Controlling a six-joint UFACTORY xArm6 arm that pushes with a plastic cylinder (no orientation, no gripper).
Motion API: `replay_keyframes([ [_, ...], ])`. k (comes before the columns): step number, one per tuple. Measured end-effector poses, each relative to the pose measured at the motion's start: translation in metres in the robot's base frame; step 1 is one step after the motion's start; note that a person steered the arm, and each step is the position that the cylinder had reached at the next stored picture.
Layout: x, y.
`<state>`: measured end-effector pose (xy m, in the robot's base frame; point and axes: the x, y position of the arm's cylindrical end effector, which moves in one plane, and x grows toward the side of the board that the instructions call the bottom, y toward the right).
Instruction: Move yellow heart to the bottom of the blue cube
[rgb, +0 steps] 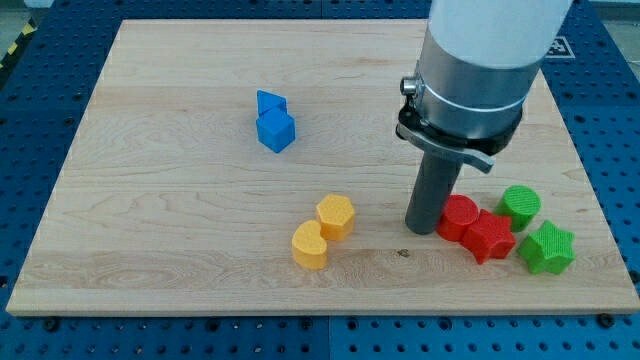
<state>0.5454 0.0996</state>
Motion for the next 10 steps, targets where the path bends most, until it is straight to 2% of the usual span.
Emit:
replay_keyframes([
  [2, 0.056, -0.024],
  [3, 0.053, -0.032],
  [4, 0.050, -0.081],
  [5, 0.050, -0.098],
  [7, 0.018, -0.112],
  [9, 0.026, -0.116],
  [10, 0.044, -0.118],
])
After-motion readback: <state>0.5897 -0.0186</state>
